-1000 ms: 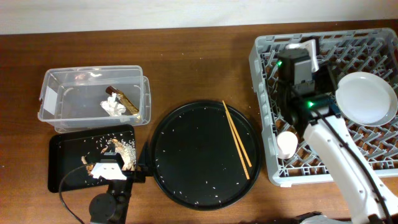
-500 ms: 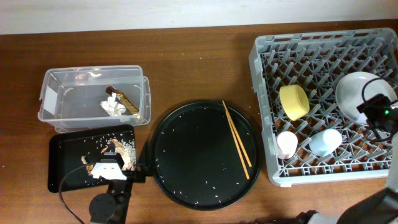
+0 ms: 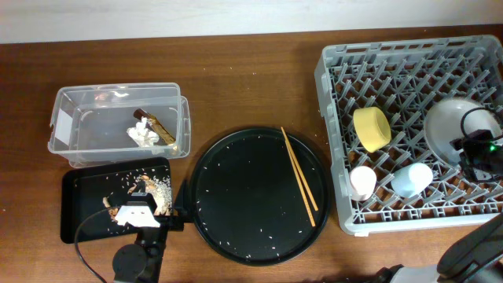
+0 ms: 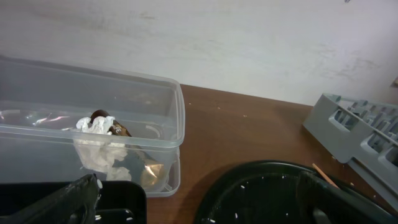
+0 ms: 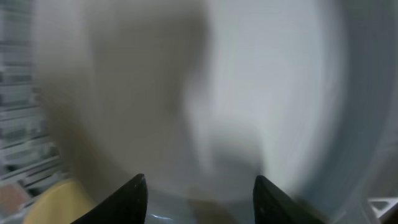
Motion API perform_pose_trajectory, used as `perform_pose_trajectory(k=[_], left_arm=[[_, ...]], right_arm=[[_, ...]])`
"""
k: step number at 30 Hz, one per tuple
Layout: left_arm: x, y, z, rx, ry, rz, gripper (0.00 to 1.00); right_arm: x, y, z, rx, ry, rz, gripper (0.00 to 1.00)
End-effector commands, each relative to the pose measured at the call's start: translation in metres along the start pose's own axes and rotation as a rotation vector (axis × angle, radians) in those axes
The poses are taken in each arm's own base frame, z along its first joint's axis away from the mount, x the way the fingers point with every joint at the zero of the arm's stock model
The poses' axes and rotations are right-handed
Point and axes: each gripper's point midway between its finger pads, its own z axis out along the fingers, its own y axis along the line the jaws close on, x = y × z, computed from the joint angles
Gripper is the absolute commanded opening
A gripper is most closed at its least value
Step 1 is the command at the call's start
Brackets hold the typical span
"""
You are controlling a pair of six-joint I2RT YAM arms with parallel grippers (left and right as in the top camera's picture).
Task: Sort waste into correct bins and load items into the dishwasher rack
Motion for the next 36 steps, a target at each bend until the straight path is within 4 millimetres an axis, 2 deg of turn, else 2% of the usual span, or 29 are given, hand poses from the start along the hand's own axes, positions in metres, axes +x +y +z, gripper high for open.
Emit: perform_pose_trajectory(k=[1,3,8,10,12,15,17,19,23,27,28,29,31,32,34,36], left_arm=[[0.002,0.0,0.0,0.005,0.001,0.012,0.99],[0.002,0.0,0.0,0.005,0.001,0.012,0.99],[0.002,0.0,0.0,0.005,0.001,0.012,0.99],[0.002,0.0,0.0,0.005,0.001,0.012,0.99],[0.002,0.0,0.0,0.005,0.001,0.012,0.99],[0.002,0.0,0.0,0.005,0.001,0.012,0.99],[0.002,0.0,0.0,0.005,0.001,0.012,0.99],[0.002,0.0,0.0,0.005,0.001,0.012,0.99],[0.002,0.0,0.0,0.005,0.001,0.012,0.99],[0.002,0.0,0.0,0.005,0.001,0.012,0.99],[0.002,0.0,0.0,0.005,0.001,0.012,0.99],[0.002,0.0,0.0,0.005,0.001,0.012,0.99],[0.002,0.0,0.0,0.005,0.001,0.012,0.99],[0.002,0.0,0.0,0.005,0.001,0.012,0.99],[0.002,0.0,0.0,0.005,0.001,0.012,0.99],[0.002,0.0,0.0,0.005,0.001,0.012,0.99]], right_arm=[[-0.011,0.027,-0.039,-0.086,-0.086,-0.045,0.54],[-0.006,0.015,-0.051,-0.006,-0.106,0.004,0.54],[0.002,-0.063,-0.068,0.358,-0.139,0.18,0.55],[-0.004,-0.07,-0.072,0.356,-0.156,0.207,0.55],[-0.005,-0.07,-0.068,0.347,-0.152,0.208,0.55],[0.0,-0.069,-0.047,0.34,-0.084,0.206,0.55],[-0.002,-0.067,-0.04,0.32,-0.076,0.196,0.54],[-0.006,-0.065,-0.037,0.312,-0.085,0.189,0.49],[-0.009,-0.065,-0.036,0.308,-0.092,0.186,0.49],[-0.003,-0.072,-0.022,0.329,-0.042,0.199,0.49],[-0.001,-0.07,-0.016,0.309,-0.024,0.203,0.46],[-0.002,-0.067,-0.014,0.288,-0.02,0.203,0.37],[-0.004,-0.065,-0.015,0.28,-0.027,0.201,0.12],[-0.008,-0.061,-0.022,0.27,-0.049,0.195,0.04],[-0.015,-0.052,-0.036,0.25,-0.092,0.182,0.04],[-0.025,-0.027,-0.065,0.187,-0.167,0.144,0.04]])
